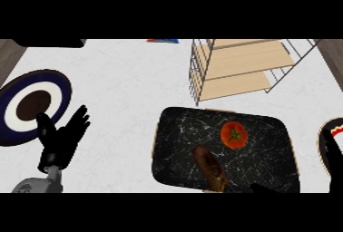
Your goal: Pick the tomato from the tray and place it in the tiered shelf
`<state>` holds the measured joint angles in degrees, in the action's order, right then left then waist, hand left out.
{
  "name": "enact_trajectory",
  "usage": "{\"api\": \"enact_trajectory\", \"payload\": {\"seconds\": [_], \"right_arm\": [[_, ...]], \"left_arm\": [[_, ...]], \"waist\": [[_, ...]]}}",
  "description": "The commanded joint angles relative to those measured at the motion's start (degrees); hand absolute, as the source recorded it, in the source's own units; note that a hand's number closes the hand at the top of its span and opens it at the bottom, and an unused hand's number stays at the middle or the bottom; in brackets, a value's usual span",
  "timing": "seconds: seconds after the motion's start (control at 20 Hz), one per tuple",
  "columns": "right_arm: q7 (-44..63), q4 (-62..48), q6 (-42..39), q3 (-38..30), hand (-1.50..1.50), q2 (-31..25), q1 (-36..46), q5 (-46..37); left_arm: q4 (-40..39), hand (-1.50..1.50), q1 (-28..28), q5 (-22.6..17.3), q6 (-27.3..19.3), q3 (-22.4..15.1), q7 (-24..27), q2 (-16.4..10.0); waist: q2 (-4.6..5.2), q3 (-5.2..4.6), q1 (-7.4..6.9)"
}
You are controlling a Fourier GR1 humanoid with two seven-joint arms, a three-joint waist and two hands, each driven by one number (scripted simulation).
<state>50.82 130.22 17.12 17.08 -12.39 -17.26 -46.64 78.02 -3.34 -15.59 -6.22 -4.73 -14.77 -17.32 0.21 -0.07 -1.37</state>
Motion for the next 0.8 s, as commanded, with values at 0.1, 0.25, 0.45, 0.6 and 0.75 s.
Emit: {"api": "enact_trajectory", "payload": {"seconds": [0.1,0.25,0.45,0.6,0.75], "right_arm": [[17.19,-7.73,-10.06,4.63,-1.5,7.35,16.85,-12.04],[19.01,-12.88,-13.41,5.0,-1.5,10.37,21.36,-13.69],[19.47,-15.65,-14.6,5.46,-1.5,12.24,20.48,-15.08],[23.17,-18.13,-11.72,6.34,-1.5,12.31,22.03,-16.7],[22.67,-20.04,-9.93,7.59,-1.5,12.35,20.17,-18.93]], "left_arm": [[-3.9,0.0,-2.33,0.44,0.76,0.6,-0.72,0.45],[-0.11,0.0,1.32,1.27,-0.15,-0.33,0.17,1.61],[2.98,0.0,2.45,1.34,-0.88,0.16,-2.1,1.33],[-2.2,0.0,-0.75,1.12,0.15,1.72,-1.46,1.27],[-2.49,0.0,0.99,0.48,2.36,2.85,0.56,0.46]], "waist": [[0.08,-0.07,0.45],[-0.11,0.01,0.47],[-0.26,0.07,0.73],[-0.15,0.04,1.18],[-0.2,0.05,1.21]]}}
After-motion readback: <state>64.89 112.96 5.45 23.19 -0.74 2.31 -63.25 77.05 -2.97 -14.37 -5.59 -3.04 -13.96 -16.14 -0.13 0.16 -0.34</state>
